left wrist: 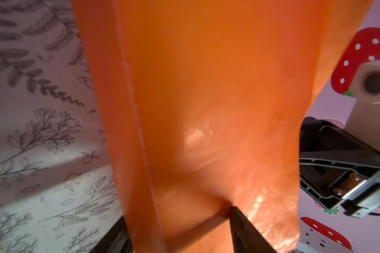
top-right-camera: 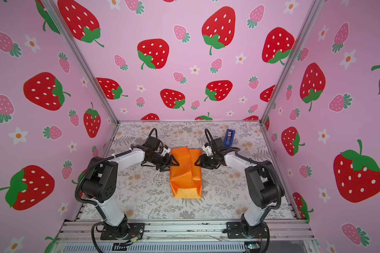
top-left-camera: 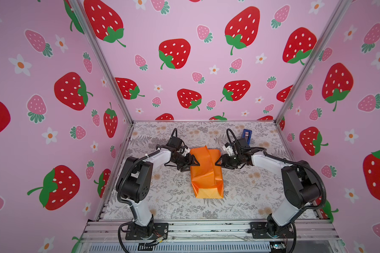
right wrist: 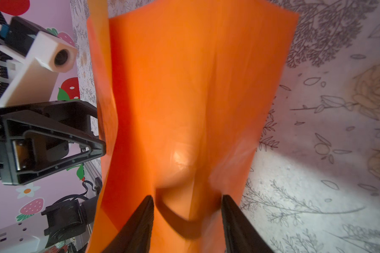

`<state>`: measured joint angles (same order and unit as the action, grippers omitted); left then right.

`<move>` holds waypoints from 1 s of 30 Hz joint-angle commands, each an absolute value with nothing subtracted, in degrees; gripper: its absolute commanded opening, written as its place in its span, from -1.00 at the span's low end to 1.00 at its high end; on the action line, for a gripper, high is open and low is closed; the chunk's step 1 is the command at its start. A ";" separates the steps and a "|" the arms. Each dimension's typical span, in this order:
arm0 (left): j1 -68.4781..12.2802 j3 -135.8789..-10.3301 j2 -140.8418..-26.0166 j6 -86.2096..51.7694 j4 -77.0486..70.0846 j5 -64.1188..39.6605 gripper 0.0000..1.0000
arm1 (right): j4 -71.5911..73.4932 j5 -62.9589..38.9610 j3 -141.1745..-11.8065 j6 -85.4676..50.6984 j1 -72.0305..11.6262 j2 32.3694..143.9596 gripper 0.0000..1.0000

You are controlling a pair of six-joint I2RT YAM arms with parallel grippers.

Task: Wrap a gift box in wrapping paper
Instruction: Fold the wrapping paper in the gift box.

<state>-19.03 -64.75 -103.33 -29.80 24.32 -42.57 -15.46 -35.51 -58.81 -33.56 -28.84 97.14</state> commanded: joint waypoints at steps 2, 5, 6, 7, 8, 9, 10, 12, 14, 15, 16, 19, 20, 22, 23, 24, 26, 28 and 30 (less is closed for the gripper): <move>-20.83 -68.27 -102.26 -28.90 23.84 -45.27 0.38 | -14.90 -36.29 -58.45 -33.49 -29.52 97.43 -0.01; -22.38 -70.82 -102.37 -28.07 26.45 -44.42 0.38 | -14.24 -36.88 -58.34 -33.90 -29.68 97.32 -0.03; -22.89 -71.58 -102.32 -27.72 27.23 -43.98 0.37 | -13.94 -37.33 -58.27 -34.01 -29.75 97.39 -0.06; -23.45 -72.26 -102.30 -27.25 28.23 -43.58 0.38 | -13.70 -37.66 -58.26 -34.18 -29.87 97.45 -0.07; -24.04 -73.25 -102.39 -26.65 29.78 -42.75 0.37 | -13.48 -37.76 -58.18 -34.27 -29.99 97.46 -0.09; -24.63 -74.17 -102.49 -26.01 31.05 -41.72 0.36 | -13.67 -37.75 -58.23 -34.28 -30.12 97.33 -0.09; -25.12 -74.78 -102.64 -25.54 32.22 -40.70 0.35 | -13.74 -37.68 -58.14 -34.19 -30.14 97.23 -0.10; -26.57 -77.17 -103.45 -23.52 36.81 -35.61 0.28 | -14.03 -36.96 -57.76 -34.19 -30.14 96.80 -0.10; -28.14 -79.93 -105.31 -21.63 41.17 -31.39 0.21 | -14.04 -37.00 -57.57 -34.17 -30.09 96.53 -0.10; -29.10 -81.19 -106.53 -20.75 42.82 -29.38 0.17 | -13.85 -37.11 -57.48 -34.26 -30.15 96.47 -0.11; -29.71 -81.96 -107.58 -20.29 43.95 -28.28 0.15 | -13.56 -37.21 -57.32 -34.41 -30.13 96.33 -0.10; -31.10 -82.43 -109.79 -21.06 44.23 -26.39 0.03 | -13.19 -37.54 -57.13 -34.71 -30.15 96.37 -0.11; -31.69 -82.90 -110.25 -21.18 45.06 -24.58 -0.01 | -13.20 -37.48 -57.00 -34.72 -30.15 96.19 -0.12; -32.57 -83.94 -111.12 -21.11 46.57 -21.91 -0.03 | -13.26 -37.39 -56.76 -34.80 -30.15 95.85 -0.12; -32.99 -84.51 -111.44 -21.20 47.29 -20.69 -0.03 | -13.35 -37.31 -56.78 -34.80 -30.15 95.79 -0.12; -33.42 -85.07 -111.79 -21.12 48.08 -19.33 -0.02 | -13.61 -37.34 -56.90 -34.80 -30.10 95.67 -0.12; -34.13 -86.44 -112.99 -20.69 50.87 -15.92 0.00 | -14.79 -37.05 -57.57 -34.38 -30.15 95.26 -0.12; -34.51 -87.31 -114.09 -20.33 52.72 -13.88 -0.01 | -20.23 -32.60 -59.94 -32.44 -29.63 94.24 -0.03; -34.80 -87.41 -114.50 -20.22 53.73 -11.97 -0.01 | -26.97 -22.68 -62.69 -30.72 -28.26 91.77 0.02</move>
